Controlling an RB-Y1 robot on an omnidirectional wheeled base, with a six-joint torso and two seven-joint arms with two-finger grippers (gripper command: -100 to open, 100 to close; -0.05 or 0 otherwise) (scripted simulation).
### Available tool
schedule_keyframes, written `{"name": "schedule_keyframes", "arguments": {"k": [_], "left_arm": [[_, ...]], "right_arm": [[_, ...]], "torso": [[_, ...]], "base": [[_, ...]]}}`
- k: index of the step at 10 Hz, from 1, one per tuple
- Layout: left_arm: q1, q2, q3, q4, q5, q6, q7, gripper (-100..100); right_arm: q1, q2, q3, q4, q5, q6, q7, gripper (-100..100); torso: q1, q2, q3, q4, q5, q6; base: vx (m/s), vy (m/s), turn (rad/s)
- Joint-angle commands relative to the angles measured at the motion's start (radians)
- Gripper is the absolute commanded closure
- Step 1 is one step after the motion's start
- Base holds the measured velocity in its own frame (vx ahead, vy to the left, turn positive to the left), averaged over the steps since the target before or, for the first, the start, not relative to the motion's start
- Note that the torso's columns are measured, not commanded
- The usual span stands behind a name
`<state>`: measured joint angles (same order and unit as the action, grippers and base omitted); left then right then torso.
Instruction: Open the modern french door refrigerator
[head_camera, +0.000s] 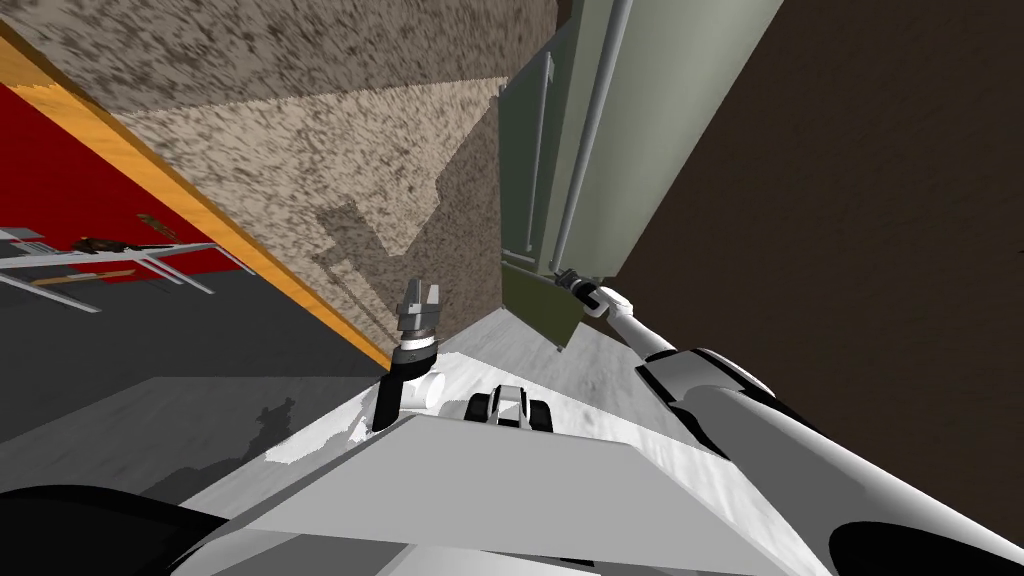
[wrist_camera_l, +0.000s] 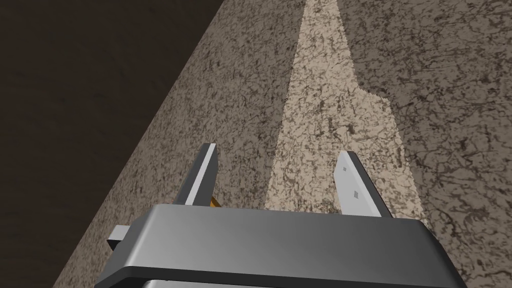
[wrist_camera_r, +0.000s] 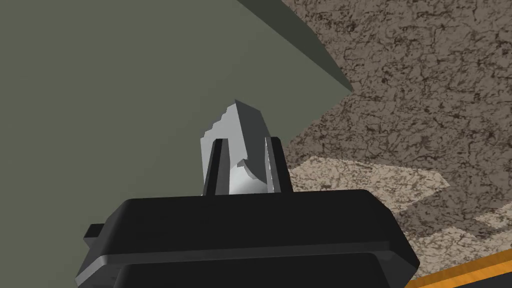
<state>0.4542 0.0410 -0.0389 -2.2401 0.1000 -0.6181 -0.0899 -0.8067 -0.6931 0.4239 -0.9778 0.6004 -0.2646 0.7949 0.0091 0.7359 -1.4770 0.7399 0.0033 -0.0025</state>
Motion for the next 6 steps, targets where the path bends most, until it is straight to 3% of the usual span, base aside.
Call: {"name": "schedule_keyframes", "arguments": {"k": [1,6], "left_arm": [[0.000,0.000,0.000,0.000,0.000,0.000,0.000,0],[0.000,0.000,0.000,0.000,0.000,0.000,0.000,0]], "right_arm": [[-0.003,0.003,0.021,-0.024,-0.005,-0.043,-0.010,100],[-0.010,0.009,0.073,-0.083,-0.016,-0.149,-0.036,100]], "torso": [[-0.005,0.002,0.001,0.000,-0.001,-0.002],[-0.009,0.005,0.003,0.000,-0.003,0.004]], "base": [[-0.103,-0.222,0.065],[-0.093,-0.253,0.056]]}}
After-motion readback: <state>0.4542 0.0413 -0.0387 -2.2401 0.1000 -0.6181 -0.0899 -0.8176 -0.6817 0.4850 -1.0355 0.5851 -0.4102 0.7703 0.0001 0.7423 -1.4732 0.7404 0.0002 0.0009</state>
